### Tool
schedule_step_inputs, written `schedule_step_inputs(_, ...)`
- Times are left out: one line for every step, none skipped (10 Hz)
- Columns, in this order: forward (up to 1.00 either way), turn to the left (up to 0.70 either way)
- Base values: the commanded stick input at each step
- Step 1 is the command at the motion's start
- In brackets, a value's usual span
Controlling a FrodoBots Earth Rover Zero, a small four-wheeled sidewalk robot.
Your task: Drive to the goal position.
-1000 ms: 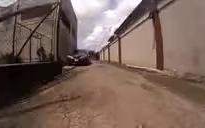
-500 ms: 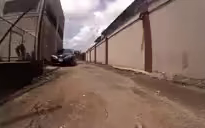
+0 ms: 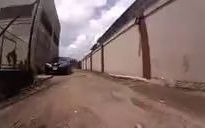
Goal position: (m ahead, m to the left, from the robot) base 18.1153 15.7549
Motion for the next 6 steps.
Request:
schedule_step_inputs(0.5, 0.02)
schedule_step_inputs(0.5, 0.02)
schedule_step_inputs(0.5, 0.02)
schedule_step_inputs(0.5, 0.02)
schedule_step_inputs(0.5, 0.1)
schedule_step_inputs(0.5, 0.2)
